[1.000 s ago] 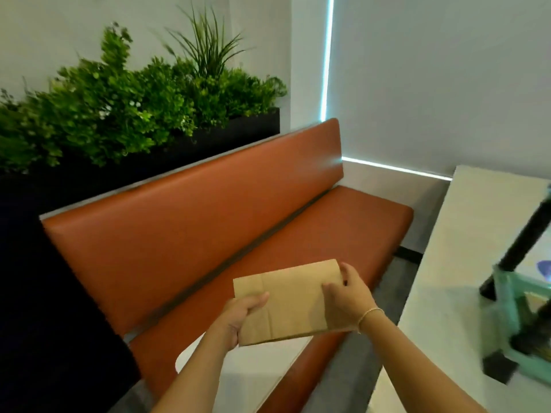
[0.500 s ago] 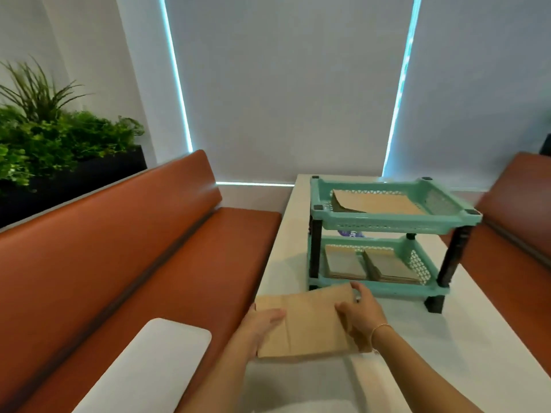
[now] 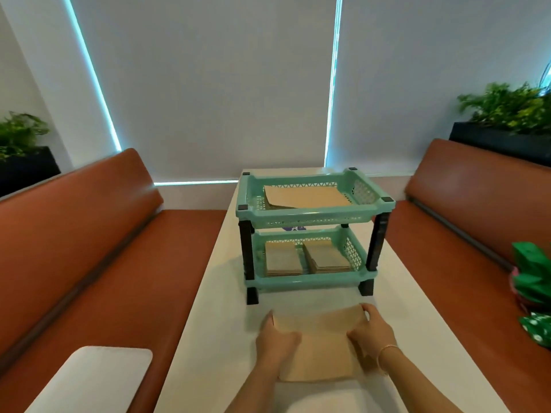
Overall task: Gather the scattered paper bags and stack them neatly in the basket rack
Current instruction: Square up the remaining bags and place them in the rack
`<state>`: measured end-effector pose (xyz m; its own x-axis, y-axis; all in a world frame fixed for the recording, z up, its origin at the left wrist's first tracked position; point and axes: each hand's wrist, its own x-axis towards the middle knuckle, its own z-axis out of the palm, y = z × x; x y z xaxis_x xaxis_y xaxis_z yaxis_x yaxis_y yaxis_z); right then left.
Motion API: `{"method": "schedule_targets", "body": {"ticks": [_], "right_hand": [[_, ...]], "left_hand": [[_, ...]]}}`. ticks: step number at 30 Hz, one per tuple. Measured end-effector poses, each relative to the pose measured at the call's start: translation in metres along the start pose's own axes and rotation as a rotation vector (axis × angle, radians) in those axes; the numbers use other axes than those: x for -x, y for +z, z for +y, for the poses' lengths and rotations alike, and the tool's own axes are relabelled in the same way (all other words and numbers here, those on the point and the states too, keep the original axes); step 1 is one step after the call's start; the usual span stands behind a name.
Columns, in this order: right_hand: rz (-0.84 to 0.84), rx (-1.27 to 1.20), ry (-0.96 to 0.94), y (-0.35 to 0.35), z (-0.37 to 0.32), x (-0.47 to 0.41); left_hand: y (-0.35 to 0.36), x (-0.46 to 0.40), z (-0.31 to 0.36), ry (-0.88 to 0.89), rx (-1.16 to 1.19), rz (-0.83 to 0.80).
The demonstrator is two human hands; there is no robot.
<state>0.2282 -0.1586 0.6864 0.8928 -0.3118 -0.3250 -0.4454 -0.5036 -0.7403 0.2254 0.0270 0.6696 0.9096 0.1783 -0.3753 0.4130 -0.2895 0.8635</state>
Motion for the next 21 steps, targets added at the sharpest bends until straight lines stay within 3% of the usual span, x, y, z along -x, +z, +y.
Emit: {"method": "schedule_targets", "body": {"ticks": [8, 13, 17, 21], "right_hand": [[0.043, 0.198, -0.056, 0.011, 0.016, -0.024], [0.156, 0.338, -0.164, 0.012, 0.021, -0.029], [0.126, 0.135, -0.157, 0.004, 0.022, -0.025], [0.092, 0.035, -0.212, -0.007, 0.021, -0.018]], "left_hand": [[0.016, -0.015, -0.006, 0.094, -0.382, 0.206], [0.02, -0.013, -0.008, 0.215, -0.367, 0.264], [0.019, -0.007, -0.006, 0.371, -0.285, 0.224], [0.016, 0.006, -0.001, 0.379, -0.226, 0.236]]}}
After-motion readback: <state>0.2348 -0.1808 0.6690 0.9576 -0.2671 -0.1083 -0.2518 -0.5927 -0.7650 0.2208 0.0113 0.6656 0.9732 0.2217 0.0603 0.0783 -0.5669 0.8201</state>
